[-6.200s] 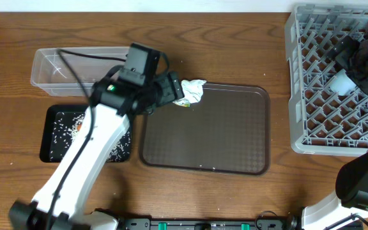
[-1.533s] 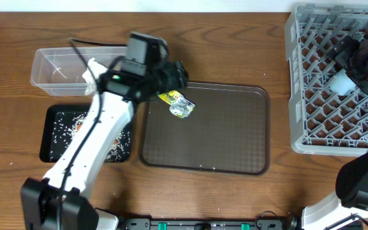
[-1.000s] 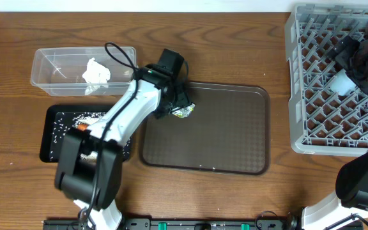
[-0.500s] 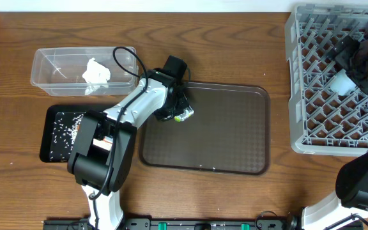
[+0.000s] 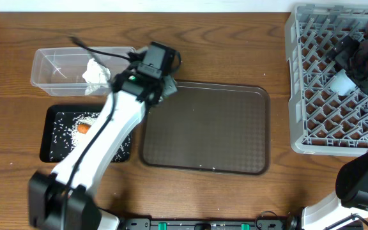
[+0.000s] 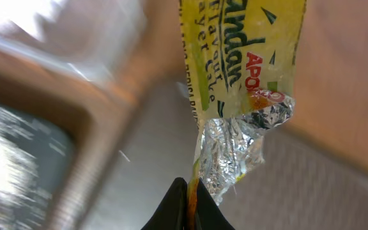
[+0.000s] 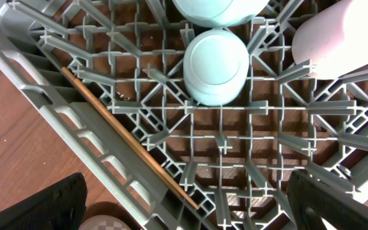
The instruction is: Sort waste into correct bins and load items into the dishwasher rack
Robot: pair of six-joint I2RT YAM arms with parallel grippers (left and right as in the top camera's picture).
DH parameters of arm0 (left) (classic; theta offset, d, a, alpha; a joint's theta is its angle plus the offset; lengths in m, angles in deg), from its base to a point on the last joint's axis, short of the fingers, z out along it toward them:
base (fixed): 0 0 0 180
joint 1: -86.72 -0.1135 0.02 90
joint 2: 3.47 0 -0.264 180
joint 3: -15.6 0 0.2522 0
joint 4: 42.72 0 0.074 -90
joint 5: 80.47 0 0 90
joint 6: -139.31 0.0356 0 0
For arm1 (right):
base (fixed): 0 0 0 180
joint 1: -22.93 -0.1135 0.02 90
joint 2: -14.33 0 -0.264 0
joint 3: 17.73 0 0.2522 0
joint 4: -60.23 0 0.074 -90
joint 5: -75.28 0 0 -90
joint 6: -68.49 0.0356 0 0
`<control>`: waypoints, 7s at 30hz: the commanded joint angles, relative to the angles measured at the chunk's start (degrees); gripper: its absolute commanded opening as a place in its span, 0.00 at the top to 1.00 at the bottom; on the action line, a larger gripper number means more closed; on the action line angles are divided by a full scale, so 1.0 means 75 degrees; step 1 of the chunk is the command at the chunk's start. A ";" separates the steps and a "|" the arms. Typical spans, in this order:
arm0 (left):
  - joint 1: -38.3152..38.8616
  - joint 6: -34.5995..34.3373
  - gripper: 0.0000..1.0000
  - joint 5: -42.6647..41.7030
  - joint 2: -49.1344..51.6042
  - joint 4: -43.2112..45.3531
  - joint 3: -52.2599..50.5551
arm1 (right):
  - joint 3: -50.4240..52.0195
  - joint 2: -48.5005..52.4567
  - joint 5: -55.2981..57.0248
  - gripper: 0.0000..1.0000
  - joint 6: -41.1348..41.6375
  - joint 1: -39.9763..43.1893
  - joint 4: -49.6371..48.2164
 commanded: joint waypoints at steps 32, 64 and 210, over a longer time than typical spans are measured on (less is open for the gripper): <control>-0.3133 -0.1107 0.26 0.0979 0.0376 0.0737 0.0131 | -0.0015 0.0017 0.0003 0.01 0.0131 -0.0085 0.0012; -0.3118 -0.1107 0.01 -0.1037 -0.4485 -0.5021 -0.1072 | -0.0015 0.0017 0.0003 0.01 0.0131 -0.0085 0.0012; -0.3754 0.4739 0.01 -0.2780 -1.2185 0.5065 -1.0363 | 0.7950 -0.6271 0.0055 0.01 -0.2005 -0.1670 -0.7076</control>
